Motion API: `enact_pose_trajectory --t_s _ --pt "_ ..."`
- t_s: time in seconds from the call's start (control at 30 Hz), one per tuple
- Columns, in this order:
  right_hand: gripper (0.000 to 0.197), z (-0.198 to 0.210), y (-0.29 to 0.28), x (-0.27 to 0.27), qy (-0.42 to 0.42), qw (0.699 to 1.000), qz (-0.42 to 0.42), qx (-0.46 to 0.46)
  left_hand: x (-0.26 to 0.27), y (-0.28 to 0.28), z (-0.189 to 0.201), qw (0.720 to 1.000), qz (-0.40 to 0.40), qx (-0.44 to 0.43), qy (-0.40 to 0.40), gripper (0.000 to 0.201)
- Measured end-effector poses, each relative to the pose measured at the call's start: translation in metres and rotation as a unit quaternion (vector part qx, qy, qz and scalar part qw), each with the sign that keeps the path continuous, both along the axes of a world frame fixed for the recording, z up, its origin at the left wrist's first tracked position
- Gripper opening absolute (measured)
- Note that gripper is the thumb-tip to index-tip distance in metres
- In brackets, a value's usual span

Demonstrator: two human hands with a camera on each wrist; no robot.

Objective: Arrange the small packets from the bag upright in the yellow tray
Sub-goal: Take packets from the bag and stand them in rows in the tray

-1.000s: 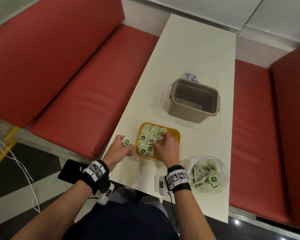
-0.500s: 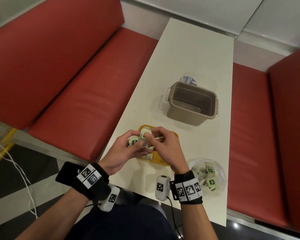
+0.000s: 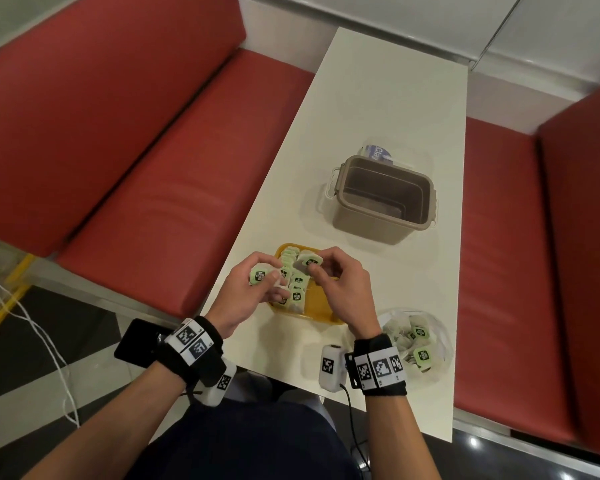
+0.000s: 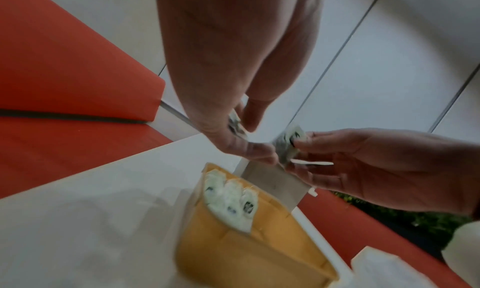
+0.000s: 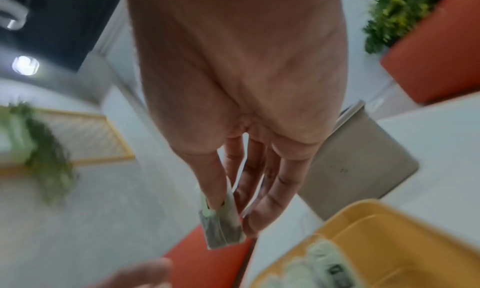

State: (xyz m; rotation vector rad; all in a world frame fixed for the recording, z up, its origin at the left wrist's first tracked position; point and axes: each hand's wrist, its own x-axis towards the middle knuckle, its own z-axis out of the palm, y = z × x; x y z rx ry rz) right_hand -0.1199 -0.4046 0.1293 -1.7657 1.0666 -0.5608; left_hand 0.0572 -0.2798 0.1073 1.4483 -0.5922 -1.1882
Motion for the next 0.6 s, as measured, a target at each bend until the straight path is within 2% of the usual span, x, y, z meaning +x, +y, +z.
enact_pose_trajectory --t_s 0.07,0.13,0.2,0.33,0.4,0.6 --pt "0.011 -0.016 -0.005 -0.004 0.067 0.998 0.002 -0.016 0.005 0.003 -0.013 0.998 0.029 0.022 -0.046 0.014" --pt "0.015 -0.033 -0.007 -0.005 0.137 0.990 0.032 -0.005 0.011 0.006 -0.029 0.992 0.055 0.060 -0.098 0.026" --pt "0.017 -0.050 -0.006 -0.003 0.196 0.978 0.069 0.014 0.015 0.007 -0.042 0.983 0.072 0.104 -0.131 0.029" --pt "0.022 -0.075 -0.001 0.007 0.285 0.950 0.125 0.038 0.014 0.006 -0.057 0.967 0.076 0.175 -0.167 0.014" --pt "0.024 -0.083 0.001 0.011 0.301 0.943 0.134 0.053 0.011 0.005 -0.062 0.962 0.060 0.189 -0.188 0.004" --pt "0.035 -0.096 0.002 0.014 0.272 0.957 0.058 0.080 0.004 -0.002 -0.071 0.953 0.027 0.212 -0.213 0.011"
